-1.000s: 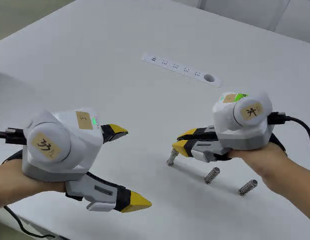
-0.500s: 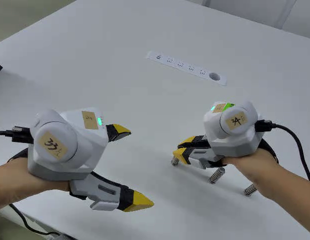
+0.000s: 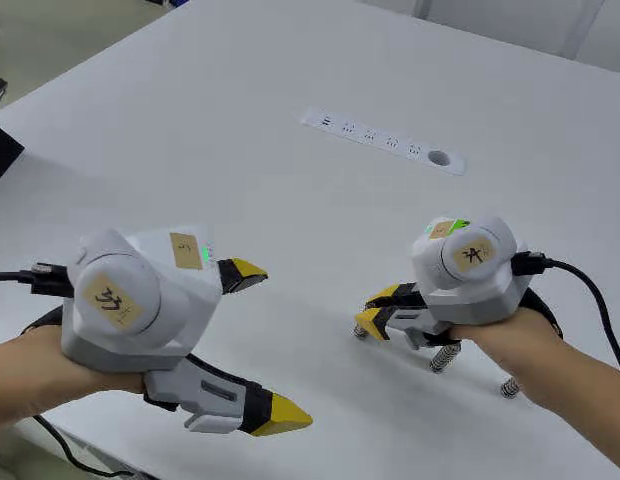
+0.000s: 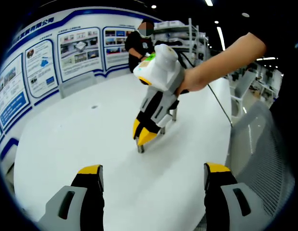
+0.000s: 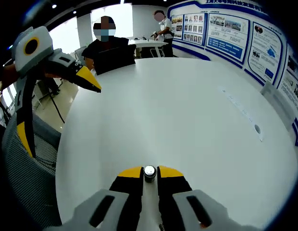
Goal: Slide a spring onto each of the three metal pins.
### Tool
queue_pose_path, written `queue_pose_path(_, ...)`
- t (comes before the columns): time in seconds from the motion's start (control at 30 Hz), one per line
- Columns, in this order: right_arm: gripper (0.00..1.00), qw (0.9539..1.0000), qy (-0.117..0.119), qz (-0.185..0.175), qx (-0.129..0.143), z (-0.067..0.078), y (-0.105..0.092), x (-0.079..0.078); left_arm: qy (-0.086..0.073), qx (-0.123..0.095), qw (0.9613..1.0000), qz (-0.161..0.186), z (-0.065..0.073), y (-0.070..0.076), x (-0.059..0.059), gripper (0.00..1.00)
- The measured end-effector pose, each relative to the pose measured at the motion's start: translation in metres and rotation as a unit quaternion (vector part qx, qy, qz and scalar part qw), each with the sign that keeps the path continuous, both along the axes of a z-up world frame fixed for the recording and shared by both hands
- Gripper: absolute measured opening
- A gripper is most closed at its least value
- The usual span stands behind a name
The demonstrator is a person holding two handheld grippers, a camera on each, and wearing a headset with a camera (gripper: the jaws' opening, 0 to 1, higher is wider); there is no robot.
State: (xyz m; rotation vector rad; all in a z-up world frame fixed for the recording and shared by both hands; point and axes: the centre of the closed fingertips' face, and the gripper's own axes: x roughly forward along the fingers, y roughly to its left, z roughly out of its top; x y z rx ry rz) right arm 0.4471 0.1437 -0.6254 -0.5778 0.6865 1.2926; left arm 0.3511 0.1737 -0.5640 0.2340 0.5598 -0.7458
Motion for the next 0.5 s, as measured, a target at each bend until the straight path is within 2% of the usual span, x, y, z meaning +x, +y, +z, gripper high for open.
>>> queue_pose_path(0.17,0.15,0.9997,-0.008,-0.009,0.022,0.019,-0.005,0.002,-0.004,0.0,1.0,0.002,0.004,-0.003,0.002,0.88)
queue_pose_path(0.23,0.16,0.9993,-0.014,-0.011,0.031,0.03,-0.012,0.003,-0.005,-0.002,1.0,0.004,0.007,-0.005,0.004,0.88)
queue_pose_path(0.3,0.17,0.9978,-0.02,-0.029,0.056,0.046,-0.019,0.008,-0.011,-0.005,0.9999,0.006,0.012,-0.006,0.007,0.88)
queue_pose_path(0.5,0.2,0.9923,-0.031,-0.073,0.095,0.082,-0.056,0.016,-0.018,-0.012,0.9997,0.005,0.023,-0.011,0.017,0.88)
